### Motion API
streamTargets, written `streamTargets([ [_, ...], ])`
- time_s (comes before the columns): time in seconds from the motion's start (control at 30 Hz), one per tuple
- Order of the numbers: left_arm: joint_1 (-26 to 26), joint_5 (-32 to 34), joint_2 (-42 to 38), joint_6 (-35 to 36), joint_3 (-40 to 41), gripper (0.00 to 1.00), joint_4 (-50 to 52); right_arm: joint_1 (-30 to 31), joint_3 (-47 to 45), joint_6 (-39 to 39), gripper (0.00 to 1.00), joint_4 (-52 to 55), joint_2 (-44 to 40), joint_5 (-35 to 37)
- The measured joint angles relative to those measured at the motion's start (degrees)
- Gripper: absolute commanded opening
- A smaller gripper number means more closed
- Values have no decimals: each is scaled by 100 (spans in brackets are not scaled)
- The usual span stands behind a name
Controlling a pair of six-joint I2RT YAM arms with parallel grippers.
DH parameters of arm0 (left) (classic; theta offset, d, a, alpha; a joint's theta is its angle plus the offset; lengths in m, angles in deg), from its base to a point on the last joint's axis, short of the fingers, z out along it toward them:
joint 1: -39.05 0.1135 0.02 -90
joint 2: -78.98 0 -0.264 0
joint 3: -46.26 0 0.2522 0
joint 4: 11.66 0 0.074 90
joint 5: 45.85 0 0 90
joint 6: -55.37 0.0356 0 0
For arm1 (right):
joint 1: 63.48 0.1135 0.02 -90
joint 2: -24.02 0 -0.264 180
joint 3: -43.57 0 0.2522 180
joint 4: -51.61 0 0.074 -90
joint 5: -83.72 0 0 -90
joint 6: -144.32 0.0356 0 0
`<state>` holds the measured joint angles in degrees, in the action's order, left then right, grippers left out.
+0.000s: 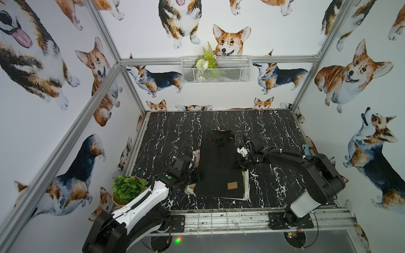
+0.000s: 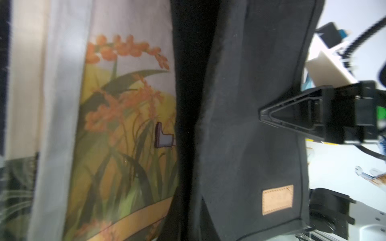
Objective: Put away the canvas bag
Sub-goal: Move the canvas bag to the center of the board, then place the canvas bag at the center of the board.
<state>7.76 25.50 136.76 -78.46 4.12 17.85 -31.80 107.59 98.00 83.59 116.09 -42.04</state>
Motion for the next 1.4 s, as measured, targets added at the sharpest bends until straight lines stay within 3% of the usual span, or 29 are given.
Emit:
streamTargets([
  [0.1, 68, 44, 258, 109, -81, 0, 17, 90, 55, 61, 3, 17, -68, 212],
  [0.17, 105, 55, 452, 195, -87, 0, -24, 142, 59, 153, 16, 24, -70, 321],
  [0.3, 195, 389, 579, 341, -22, 2, 90, 234, -9, 173, 31, 179, 0, 599],
  [0.33, 223, 514, 586, 341, 13, 13, 184, 234, -48, 177, 91, 313, 44, 761],
  [0.37, 236, 597, 584, 339, 57, 26, 245, 229, -74, 197, 100, 400, 94, 826],
  [0.43, 240, 658, 527, 352, 76, 43, 293, 205, -81, 195, 100, 455, 133, 879],
  [0.53, 278, 868, 332, 286, 76, 55, 435, 151, -59, 195, 99, 369, 63, 802],
  [0.67, 310, 859, 179, 319, -61, 53, 640, -63, -79, 151, 99, 588, -356, 1091],
  [0.83, 315, 765, 203, 420, -160, 52, 688, -98, -538, -2, 100, 732, -1812, 1838],
  [0.93, 321, 688, 356, 417, -181, 51, 638, -323, -1019, -9, 91, 728, -2304, 1937],
  [1.07, 323, 566, 669, 420, -275, 49, 483, -540, -1231, -9, 69, 785, -2321, 1961],
  [1.3, 323, 382, 997, 400, -411, 48, 214, -544, -1384, 55, 64, 662, -1775, 1738],
  [1.4, 321, 343, 1093, 396, -494, 43, 168, -544, -1392, 136, 50, 474, -1554, 1692],
])
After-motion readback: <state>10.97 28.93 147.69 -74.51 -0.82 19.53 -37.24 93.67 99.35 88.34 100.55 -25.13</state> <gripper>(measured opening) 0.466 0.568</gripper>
